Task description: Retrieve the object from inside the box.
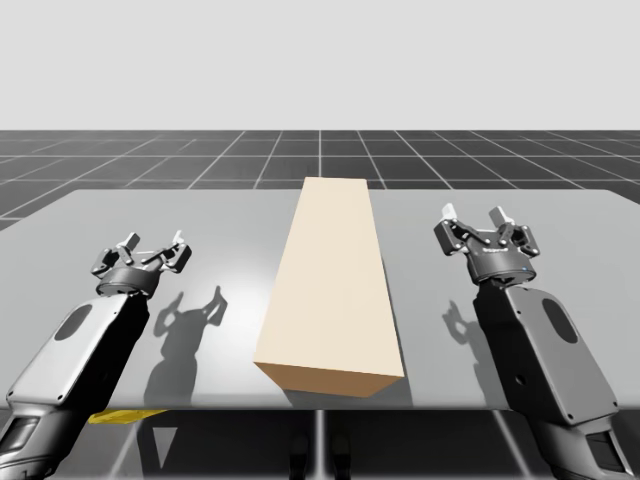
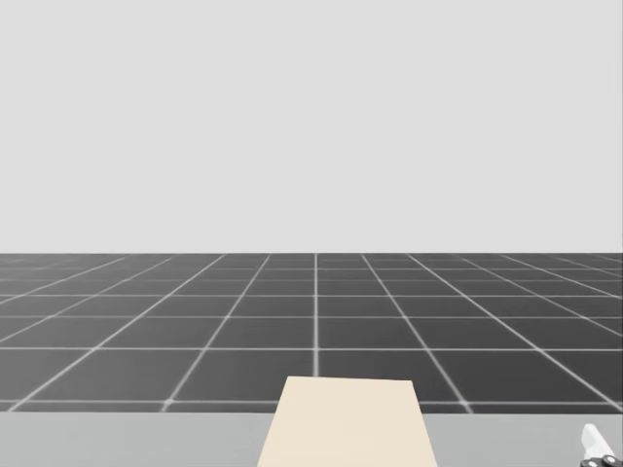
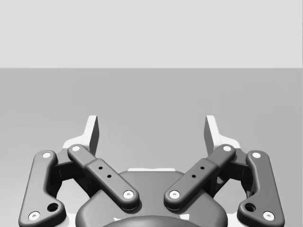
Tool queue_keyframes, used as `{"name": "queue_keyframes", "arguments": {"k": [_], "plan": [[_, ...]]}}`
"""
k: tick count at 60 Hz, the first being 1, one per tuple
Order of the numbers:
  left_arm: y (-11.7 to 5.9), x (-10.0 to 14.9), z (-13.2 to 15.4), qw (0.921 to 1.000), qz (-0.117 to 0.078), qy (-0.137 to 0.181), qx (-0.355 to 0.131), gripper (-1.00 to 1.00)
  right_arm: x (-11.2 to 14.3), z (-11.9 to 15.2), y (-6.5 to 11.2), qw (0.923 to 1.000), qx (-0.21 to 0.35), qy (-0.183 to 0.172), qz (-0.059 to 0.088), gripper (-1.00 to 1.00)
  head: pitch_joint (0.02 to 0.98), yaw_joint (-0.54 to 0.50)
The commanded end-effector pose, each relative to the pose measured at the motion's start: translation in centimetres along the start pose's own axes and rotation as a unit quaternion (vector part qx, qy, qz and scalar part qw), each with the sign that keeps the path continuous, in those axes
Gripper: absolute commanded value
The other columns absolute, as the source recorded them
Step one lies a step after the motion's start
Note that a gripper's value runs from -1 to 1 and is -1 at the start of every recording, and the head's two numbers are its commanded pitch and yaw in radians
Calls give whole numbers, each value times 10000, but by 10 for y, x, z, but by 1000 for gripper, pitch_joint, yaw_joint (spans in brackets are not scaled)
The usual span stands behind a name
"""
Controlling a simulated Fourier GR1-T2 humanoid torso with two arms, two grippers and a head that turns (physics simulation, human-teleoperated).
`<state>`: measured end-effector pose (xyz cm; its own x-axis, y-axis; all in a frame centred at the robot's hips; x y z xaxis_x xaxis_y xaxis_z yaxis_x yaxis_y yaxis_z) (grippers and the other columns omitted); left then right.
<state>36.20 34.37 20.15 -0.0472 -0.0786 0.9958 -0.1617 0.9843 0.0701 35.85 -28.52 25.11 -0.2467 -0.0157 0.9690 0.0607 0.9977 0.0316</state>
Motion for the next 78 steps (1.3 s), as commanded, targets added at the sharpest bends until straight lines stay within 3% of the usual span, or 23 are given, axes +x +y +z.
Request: {"name": "queue_keyframes", "arguments": {"k": [1, 3, 6, 8, 11, 14, 16, 18, 20, 22, 23, 26, 29, 32, 34, 41, 46, 55, 60, 72, 75, 77, 78], "plan": [[0, -1, -1, 10000, -3, -7, -8, -1000, -1, 0, 2, 9999, -86, -64, 69, -1000, 102, 9], [0, -1, -1, 10000, -2, -4, -7, -1000, 0, 1, 3, 9998, -44, -93, 150, -1000, 102, 9], [1, -1, -2, 10000, -15, 39, 6, -1000, 0, 1, 4, 9999, 55, -28, 95, -1000, 103, 9], [1, -3, -3, 9998, -17, 182, -37, -1000, -2, 1, 4, 9996, 90, 189, 210, -1000, 103, 10], [2, -10, -6, 9976, -191, 638, -177, -1000, -6, 1, 3, 9980, 332, 482, 219, -1000, 105, 9], [0, -22, -11, 9906, -305, 1232, -509, -1000, -15, 0, 2, 9942, 482, 878, 403, -1000, 108, 8], [-2, -27, -12, 9873, -453, 1395, -614, -1000, -19, -1, 2, 9917, 664, 1036, 370, -1000, 110, 9], [-7, -32, -11, 9835, -555, 1517, -813, -1000, -26, 0, 3, 9877, 879, 1217, 433, -1000, 112, 10], [-13, -35, -9, 9808, -641, 1557, -986, -1000, -29, 1, 6, 9839, 1163, 1306, 367, -1000, 113, 9], [-20, -37, -6, 9770, -778, 1588, -1189, -1000, -32, 3, 9, 9797, 1400, 1347, 498, -1000, 114, 7], [-26, -37, -3, 9743, -835, 1578, -1372, -1000, -35, 5, 13, 9770, 1569, 1288, 654, -1000, 116, 4], [-37, -36, 4, 9685, -873, 1528, -1761, -1000, -39, 12, 20, 9682, 2027, 1328, 622, -1000, 117, 0], [-45, -36, 10, 9633, -1012, 1464, -2007, -1000, -42, 17, 27, 9571, 2453, 1345, 752, -1000, 118, -2], [-59, -36, 22, 9519, -1225, 1359, -2460, -1000, -48, 27, 40, 9376, 3067, 1398, 853, -1000, 117, -4], [-66, -35, 29, 9462, -1314, 1292, -2660, -1000, -51, 30, 45, 9296, 3293, 1395, 886, -1000, 116, -6], [-93, -33, 53, 9244, -1530, 1081, -3322, -1000, -54, 39, 60, 9150, 3735, 1211, 924, -1000, 118, -16], [-111, -30, 70, 9094, -1505, 963, -3757, -1000, -52, 49, 70, 8989, 4173, 995, 885, -1000, 117, -23], [-128, -29, 86, 8962, -1505, 828, -4091, -1000, -52, 59, 81, 8789, 4609, 812, 917, -1000, 114, -32], [-134, -28, 90, 8917, -1550, 771, -4182, -1000, -52, 61, 84, 8759, 4678, 741, 918, -1000, 112, -37], [-150, -9, 97, 8852, -1449, 537, -4389, -1000, -52, 60, 86, 8749, 4706, 661, 930, -1000, 104, -40], [-156, -7, 97, 8843, -1357, 505, -4439, -1000, -53, 60, 87, 8742, 4720, 655, 932, -1000, 101, -39], [-163, -7, 98, 8954, -1006, 427, -4316, -1000, -53, 60, 87, 8740, 4718, 636, 978, -1000, 102, -38], [-166, -8, 96, 8940, -946, 355, -4366, -1000, -53, 60, 87, 8738, 4722, 632, 973, -1000, 102, -37]]}}
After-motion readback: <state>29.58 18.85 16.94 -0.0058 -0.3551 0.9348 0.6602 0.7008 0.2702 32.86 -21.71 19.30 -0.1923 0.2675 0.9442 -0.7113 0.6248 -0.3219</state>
